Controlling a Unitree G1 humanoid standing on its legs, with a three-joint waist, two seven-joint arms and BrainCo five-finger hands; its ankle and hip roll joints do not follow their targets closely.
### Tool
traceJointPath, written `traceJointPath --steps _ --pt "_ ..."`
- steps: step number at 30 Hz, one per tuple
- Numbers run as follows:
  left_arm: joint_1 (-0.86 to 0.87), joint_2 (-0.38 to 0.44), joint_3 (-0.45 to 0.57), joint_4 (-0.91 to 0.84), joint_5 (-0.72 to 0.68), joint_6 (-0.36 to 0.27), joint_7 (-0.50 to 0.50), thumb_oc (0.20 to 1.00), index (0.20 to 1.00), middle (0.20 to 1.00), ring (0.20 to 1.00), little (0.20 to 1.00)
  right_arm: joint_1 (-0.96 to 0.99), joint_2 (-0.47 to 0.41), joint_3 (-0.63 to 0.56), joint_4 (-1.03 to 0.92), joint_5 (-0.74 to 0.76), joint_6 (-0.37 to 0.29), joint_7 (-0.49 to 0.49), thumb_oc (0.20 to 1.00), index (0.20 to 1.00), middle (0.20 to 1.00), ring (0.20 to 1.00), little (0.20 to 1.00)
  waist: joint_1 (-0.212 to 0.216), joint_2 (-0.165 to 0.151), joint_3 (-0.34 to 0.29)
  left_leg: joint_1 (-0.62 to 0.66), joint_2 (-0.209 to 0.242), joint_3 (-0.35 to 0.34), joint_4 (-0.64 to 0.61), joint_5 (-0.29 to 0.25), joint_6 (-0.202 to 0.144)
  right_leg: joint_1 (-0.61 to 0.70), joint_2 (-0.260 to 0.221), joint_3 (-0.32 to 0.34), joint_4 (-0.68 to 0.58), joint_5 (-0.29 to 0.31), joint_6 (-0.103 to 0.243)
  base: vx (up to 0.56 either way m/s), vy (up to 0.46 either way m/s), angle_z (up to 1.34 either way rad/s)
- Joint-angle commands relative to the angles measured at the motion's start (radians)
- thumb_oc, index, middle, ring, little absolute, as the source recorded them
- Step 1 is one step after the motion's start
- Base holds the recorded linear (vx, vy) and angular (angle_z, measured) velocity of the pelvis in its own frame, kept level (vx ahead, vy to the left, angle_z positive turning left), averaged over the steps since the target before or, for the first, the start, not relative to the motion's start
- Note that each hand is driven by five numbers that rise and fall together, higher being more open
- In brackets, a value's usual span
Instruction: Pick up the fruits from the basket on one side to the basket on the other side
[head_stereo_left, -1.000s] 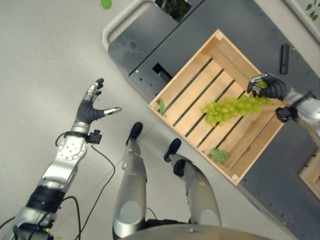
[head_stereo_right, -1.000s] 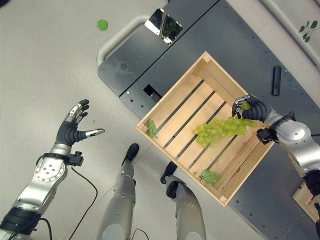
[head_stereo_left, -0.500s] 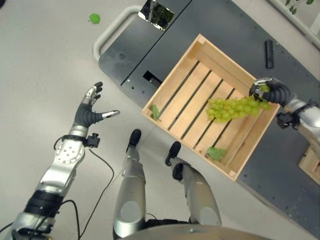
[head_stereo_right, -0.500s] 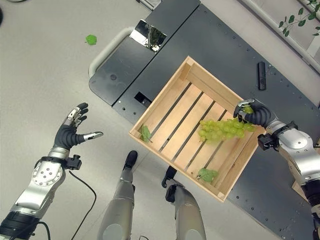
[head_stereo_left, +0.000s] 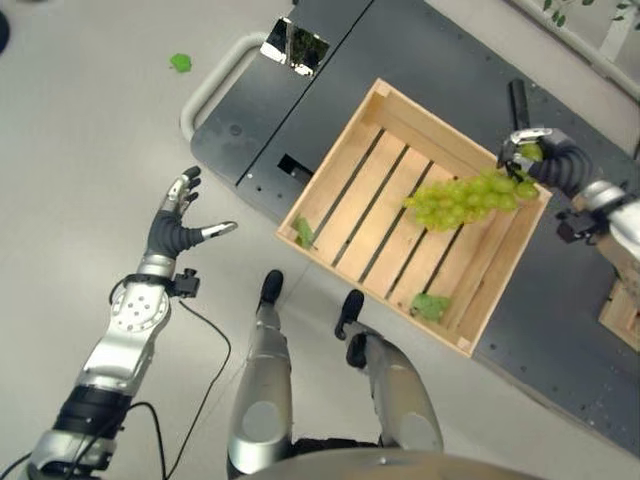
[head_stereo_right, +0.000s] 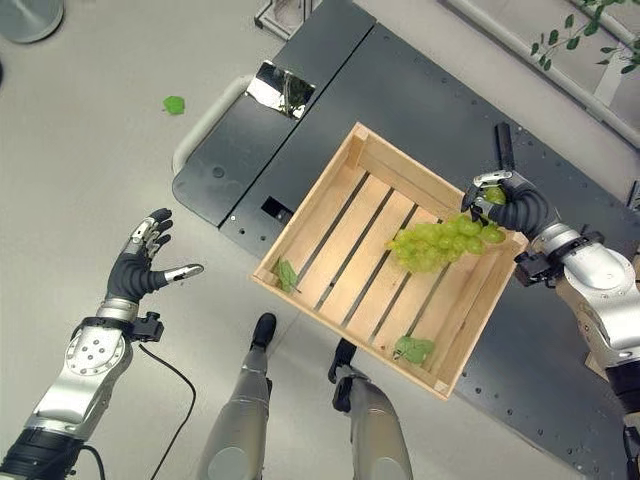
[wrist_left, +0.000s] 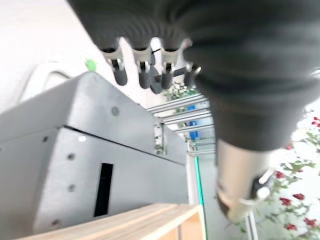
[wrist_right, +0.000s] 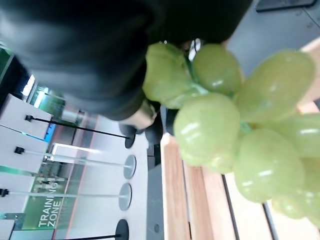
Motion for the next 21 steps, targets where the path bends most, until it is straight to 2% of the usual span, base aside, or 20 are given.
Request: traceJointPath --steps 1,13,21 --pt "0.020 -0.015 0.024 0.021 0.008 -0.039 -0.010 1.000 1.000 1.000 1.000 1.000 -0.062 -0.059 -0.023 -0.025 0.080 -0.071 -0.007 0.200 0.200 0.200 0.200 0.200 -0.043 -0.020 -0.133 0.013 -0.057 0.015 0.026 -0.080 0.060 0.094 -0.020 -0.009 -0.040 -0.060 0.121 0.04 0.013 -0.17" --pt "0.049 -0.009 0.034 0.055 0.017 -0.035 -0.030 1.000 1.000 1.000 1.000 1.000 -0.063 -0.090 -0.049 -0.026 0.141 -0.083 0.001 0.200 0.200 0.200 0.200 0.200 -0.062 -0.029 -0.228 0.088 -0.060 0.045 -0.011 -0.097 0.067 0.172 -0.011 0.008 -0.110 -0.042 0.122 0.03 0.010 -0.08" --pt "0.081 0.066 0.007 -0.002 -0.003 -0.023 -0.124 1.000 1.000 1.000 1.000 1.000 -0.035 -0.082 -0.071 -0.026 0.140 -0.087 0.003 0.200 0.200 0.200 0.200 0.200 -0.066 -0.027 -0.283 0.136 -0.064 0.064 -0.020 -0.113 0.069 0.226 -0.005 0.017 -0.147 -0.035 0.125 0.04 0.007 -0.06"
